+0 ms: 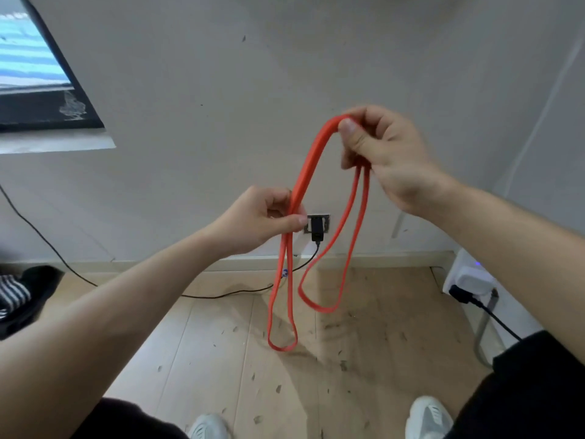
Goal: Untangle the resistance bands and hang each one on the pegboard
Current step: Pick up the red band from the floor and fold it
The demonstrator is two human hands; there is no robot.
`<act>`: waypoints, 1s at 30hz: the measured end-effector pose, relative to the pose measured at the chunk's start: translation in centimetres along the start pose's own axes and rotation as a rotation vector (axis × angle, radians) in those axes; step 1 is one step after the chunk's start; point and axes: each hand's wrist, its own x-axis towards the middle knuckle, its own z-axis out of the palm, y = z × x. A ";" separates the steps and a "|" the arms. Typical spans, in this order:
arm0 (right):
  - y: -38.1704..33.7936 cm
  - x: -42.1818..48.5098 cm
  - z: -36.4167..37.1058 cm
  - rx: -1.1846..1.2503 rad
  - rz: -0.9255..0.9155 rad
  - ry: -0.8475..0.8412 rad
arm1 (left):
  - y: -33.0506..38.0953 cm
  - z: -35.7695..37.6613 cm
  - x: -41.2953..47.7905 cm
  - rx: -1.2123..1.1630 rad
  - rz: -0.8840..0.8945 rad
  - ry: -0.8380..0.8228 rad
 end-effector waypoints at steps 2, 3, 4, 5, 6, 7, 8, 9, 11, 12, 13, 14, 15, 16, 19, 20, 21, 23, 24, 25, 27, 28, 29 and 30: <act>-0.3 0.5 -1.0 0.064 0.007 0.072 | -0.5 -0.2 -0.1 -0.028 -0.016 0.007; -0.2 0.7 -1.5 0.085 0.027 0.080 | -0.5 -0.4 -0.2 -0.085 -0.021 0.037; -0.1 0.8 -2.0 0.095 0.054 0.066 | -0.4 -0.6 -0.2 -0.151 -0.024 0.079; 0.1 0.7 -2.6 0.087 0.082 0.028 | -0.3 -0.9 -0.2 -0.215 -0.021 0.123; 0.5 0.6 -3.0 0.050 0.107 -0.028 | -0.1 -1.2 -0.1 -0.265 -0.009 0.164; 0.8 0.4 -3.4 -0.008 0.127 -0.091 | 0.1 -1.4 -0.1 -0.302 0.007 0.200; 1.1 0.2 -3.6 -0.075 0.145 -0.154 | 0.3 -1.5 0.0 -0.325 0.025 0.227; 1.3 0.1 -3.7 -0.133 0.159 -0.207 | 0.5 -1.5 0.1 -0.333 0.041 0.246; 1.6 -0.3 -3.5 -0.211 0.174 -0.277 | 1.2 -1.1 0.4 -0.326 0.062 0.254; 1.5 -0.5 -3.2 -0.240 0.174 -0.297 | 1.4 -0.8 0.5 -0.323 0.068 0.245; 1.4 -0.6 -2.8 -0.267 0.169 -0.311 | 1.7 -0.4 0.7 -0.318 0.076 0.235; 1.3 -0.7 -2.4 -0.298 0.153 -0.324 | 1.9 0.0 0.8 -0.305 0.086 0.227; 1.1 -0.8 -2.1 -0.333 0.128 -0.332 | 2.1 0.3 0.9 -0.288 0.099 0.221; 1.0 -0.8 -1.9 -0.362 0.106 -0.334 | 2.3 0.5 1.0 -0.273 0.112 0.216; 0.9 -0.8 -1.6 -0.369 0.068 -0.313 | 2.6 1.0 1.2 -0.251 0.143 0.204; 0.9 -0.9 -1.5 -0.371 0.063 -0.307 | 2.6 1.1 1.3 -0.248 0.143 0.207; 0.9 -0.9 -1.5 -0.378 0.059 -0.305 | 2.6 1.0 1.3 -0.242 0.140 0.213; 1.0 -0.9 -1.4 -0.395 0.046 -0.303 | 2.4 0.9 1.3 -0.220 0.134 0.221; 0.9 -0.8 -1.3 -0.411 0.034 -0.301 | 2.2 0.7 1.2 -0.201 0.136 0.217; 0.9 -0.7 -1.3 -0.426 0.018 -0.302 | 2.0 0.5 1.1 -0.169 0.141 0.207; 0.6 -0.6 -1.1 -0.421 -0.005 -0.314 | 1.6 0.3 0.9 -0.108 0.135 0.176; 0.3 -0.6 -1.0 -0.413 -0.017 -0.324 | 1.4 0.3 0.8 -0.110 0.117 0.161; 0.2 -0.5 -0.9 -0.416 -0.036 -0.337 | 1.3 0.3 0.6 -0.128 0.096 0.151; -0.1 -0.4 -0.7 -0.427 -0.058 -0.350 | 1.1 0.3 0.4 -0.155 0.076 0.140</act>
